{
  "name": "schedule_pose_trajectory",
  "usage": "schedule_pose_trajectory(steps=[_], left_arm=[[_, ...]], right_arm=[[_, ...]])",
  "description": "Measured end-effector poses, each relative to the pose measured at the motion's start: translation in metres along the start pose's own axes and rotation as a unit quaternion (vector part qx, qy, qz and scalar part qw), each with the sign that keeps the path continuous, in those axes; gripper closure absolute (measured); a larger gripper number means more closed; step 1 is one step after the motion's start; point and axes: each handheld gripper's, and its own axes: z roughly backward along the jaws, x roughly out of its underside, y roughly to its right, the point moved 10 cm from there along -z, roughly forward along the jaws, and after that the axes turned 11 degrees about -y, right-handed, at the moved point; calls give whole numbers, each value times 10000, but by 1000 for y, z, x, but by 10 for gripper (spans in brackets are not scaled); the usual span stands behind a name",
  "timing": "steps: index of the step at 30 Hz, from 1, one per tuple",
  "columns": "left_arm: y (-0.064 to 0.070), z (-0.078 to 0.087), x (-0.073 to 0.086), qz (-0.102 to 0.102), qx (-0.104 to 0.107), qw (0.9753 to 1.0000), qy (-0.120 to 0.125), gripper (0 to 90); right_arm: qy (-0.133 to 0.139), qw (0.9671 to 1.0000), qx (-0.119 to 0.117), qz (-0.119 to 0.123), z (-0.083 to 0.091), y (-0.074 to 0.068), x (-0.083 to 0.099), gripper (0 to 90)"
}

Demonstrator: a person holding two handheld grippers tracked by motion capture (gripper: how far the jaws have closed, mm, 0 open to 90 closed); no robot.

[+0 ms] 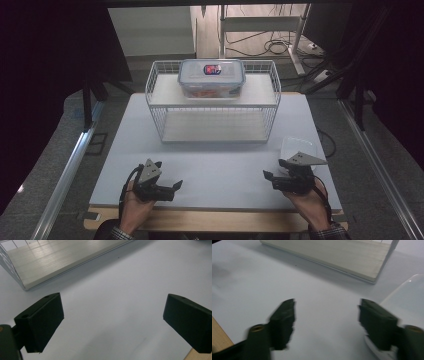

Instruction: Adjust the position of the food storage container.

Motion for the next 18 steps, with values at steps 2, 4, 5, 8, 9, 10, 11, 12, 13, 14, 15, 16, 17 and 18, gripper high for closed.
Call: schedule_pose_trajectory(steps=[2, 4, 5, 8, 9, 10, 11, 12, 13, 14, 15, 16, 17, 18], left_arm=[[0, 0, 0, 3, -9, 10000, -1, 28], [-1, 0, 0, 10, -2, 10000, 0, 29], [-1, 0, 0, 17, -13, 10000, -6, 29], [-3, 1, 0, 43, -21, 10000, -2, 30], [-3, 1, 0, 47, -24, 10000, -4, 31], [-3, 1, 0, 54, -28, 10000, -11, 31], [-4, 1, 0, 59, -32, 10000, -24, 32], [-4, 1, 0, 59, -32, 10000, -24, 33], [-4, 0, 1, 67, -39, 10000, -50, 33], [-4, 0, 1, 62, -45, 10000, -61, 33], [-4, -1, 1, 63, -47, 9999, -68, 34], [-4, -1, 1, 63, -48, 9999, -73, 34], [-4, -1, 2, 62, -49, 9999, -75, 34], [-4, -1, 2, 61, -51, 9999, -83, 35]], right_arm=[[3, 10000, 66, -40, 5, 6, 0, 473], [-4, 9999, 123, -55, 9, 13, 0, 573], [-16, 9998, 208, -21, 11, 19, 1, 635], [33, 9994, 334, -51, 18, 31, 1, 748], [42, 9993, 372, -64, 20, 35, 1, 784], [63, 9991, 408, -61, 22, 39, 1, 818], [69, 9989, 467, -36, 24, 43, 1, 849], [55, 9986, 521, -42, 26, 47, 2, 868], [68, 9983, 575, -67, 28, 52, 3, 887], [74, 9982, 589, -91, 29, 55, 3, 890], [76, 9980, 613, -131, 29, 59, 4, 891], [82, 9977, 657, -169, 30, 63, 4, 892], [95, 9973, 697, -220, 31, 67, 4, 892], [115, 9970, 720, -266, 32, 70, 4, 892]])
